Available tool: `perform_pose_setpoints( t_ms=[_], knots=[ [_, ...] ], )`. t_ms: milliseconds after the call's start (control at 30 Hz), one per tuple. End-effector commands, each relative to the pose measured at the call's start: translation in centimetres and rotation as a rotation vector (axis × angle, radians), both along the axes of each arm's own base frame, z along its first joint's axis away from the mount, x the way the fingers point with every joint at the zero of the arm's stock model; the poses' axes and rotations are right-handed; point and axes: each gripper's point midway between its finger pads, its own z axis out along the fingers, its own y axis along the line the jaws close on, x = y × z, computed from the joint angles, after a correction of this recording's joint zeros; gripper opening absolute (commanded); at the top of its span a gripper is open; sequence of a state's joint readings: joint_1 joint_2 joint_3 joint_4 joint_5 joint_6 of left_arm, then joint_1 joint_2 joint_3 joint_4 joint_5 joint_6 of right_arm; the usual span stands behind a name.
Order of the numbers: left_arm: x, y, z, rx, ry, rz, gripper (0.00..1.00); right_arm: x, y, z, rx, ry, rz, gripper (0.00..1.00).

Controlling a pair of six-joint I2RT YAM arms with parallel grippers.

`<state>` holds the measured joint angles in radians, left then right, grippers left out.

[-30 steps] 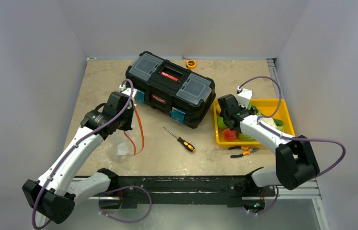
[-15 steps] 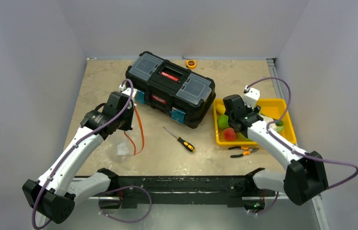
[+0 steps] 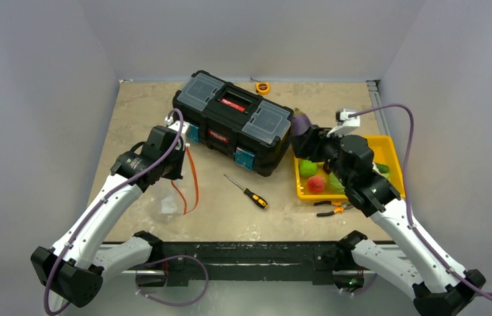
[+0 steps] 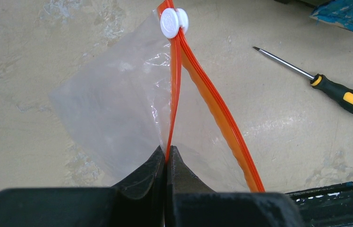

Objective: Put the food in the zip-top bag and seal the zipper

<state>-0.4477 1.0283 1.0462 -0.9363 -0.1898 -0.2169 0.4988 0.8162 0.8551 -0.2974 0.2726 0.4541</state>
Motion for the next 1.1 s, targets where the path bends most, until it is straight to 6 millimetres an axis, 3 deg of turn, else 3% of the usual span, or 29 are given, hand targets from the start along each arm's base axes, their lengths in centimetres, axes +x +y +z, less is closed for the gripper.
perform_pose_setpoints(
  t_ms=[0, 233, 400, 633, 1067],
  knots=[
    [0.5, -0.3, 0.6, -0.016, -0.039, -0.01, 0.0, -4.0, 10.8, 6.7, 0.13, -0.154, 0.508, 0.0],
    [0.6, 0.0, 0.6, -0.003, -0.044, 0.001, 0.0, -9.0, 21.9, 4.8, 0.345, -0.01, 0.763, 0.0],
    [0.5, 0.2, 0.9, -0.002, -0.061, 0.007, 0.0, -10.9, 26.9, 3.3, 0.339, 0.093, 0.829, 0.0],
    [0.5, 0.4, 1.3, -0.004, -0.084, 0.015, 0.0, -12.0, 30.7, -1.0, 0.371, 0.337, 0.791, 0.0],
    [0.4, 0.2, 2.2, -0.035, -0.129, 0.003, 0.0, -10.6, 33.5, -1.8, 0.342, 0.452, 0.711, 0.0]
  ],
)
